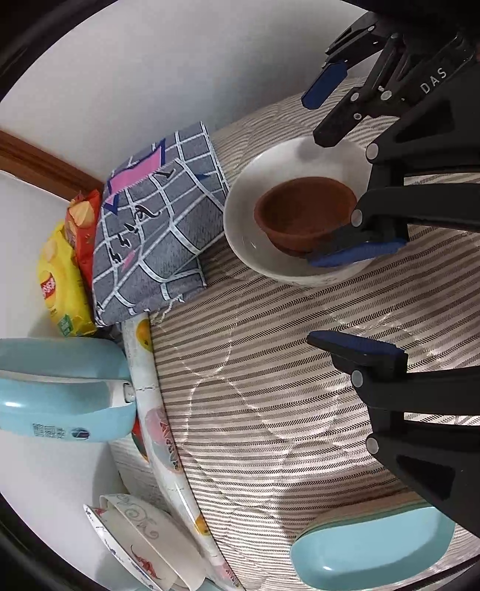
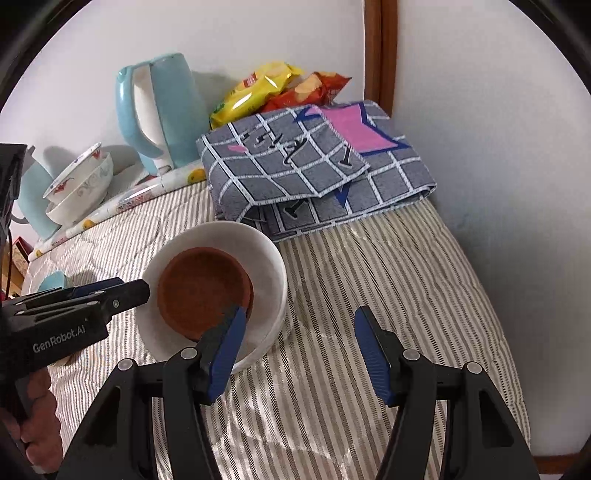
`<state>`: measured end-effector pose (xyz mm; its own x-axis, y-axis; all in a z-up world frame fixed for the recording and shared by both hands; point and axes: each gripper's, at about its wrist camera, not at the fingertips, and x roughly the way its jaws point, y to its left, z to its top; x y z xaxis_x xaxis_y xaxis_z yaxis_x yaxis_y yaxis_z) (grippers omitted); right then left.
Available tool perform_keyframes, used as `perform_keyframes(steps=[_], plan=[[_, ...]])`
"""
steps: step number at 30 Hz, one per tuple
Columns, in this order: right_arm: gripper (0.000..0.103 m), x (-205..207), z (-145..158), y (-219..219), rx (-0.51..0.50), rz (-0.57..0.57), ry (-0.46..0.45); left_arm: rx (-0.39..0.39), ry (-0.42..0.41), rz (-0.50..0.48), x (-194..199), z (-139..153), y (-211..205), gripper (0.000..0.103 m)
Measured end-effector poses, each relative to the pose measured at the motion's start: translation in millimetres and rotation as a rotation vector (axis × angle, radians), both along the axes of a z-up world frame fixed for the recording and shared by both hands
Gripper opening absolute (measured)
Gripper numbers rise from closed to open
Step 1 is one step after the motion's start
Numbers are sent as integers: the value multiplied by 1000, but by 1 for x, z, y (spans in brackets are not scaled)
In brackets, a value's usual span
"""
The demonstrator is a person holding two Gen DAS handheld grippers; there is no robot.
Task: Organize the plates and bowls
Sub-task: 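Close both grippers on the rim of the white bowl, then lift the white bowl with both grippers and carry it toward the teal plates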
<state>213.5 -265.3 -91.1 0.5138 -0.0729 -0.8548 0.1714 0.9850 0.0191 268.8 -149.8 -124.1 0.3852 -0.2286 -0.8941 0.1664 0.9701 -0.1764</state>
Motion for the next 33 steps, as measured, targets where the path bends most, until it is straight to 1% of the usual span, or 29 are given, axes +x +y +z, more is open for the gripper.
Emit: perform_keyframes(steps=[4, 9, 13, 18, 24, 30, 33], plan=[[60, 8, -10, -2, 0, -6, 28, 11, 17, 1, 3, -7, -4, 34], [60, 20, -23, -4, -6, -7, 83, 69, 31, -13, 8, -14, -14, 34], [60, 27, -29, -7, 2, -7, 103, 61, 44, -6, 11, -20, -14, 34], [60, 34, -34, -7, -18, 7, 125, 72, 37, -2, 14, -22, -16, 34], [60, 41, -40, -6, -28, 32, 133, 93, 19, -3, 18, -26, -18, 34], [62, 41, -40, -11, -7, 35, 118, 97, 32, -8, 21, -31, -19, 34], [64, 41, -41, -13, -3, 39, 103, 84, 41, -8, 22, -32, -18, 34]])
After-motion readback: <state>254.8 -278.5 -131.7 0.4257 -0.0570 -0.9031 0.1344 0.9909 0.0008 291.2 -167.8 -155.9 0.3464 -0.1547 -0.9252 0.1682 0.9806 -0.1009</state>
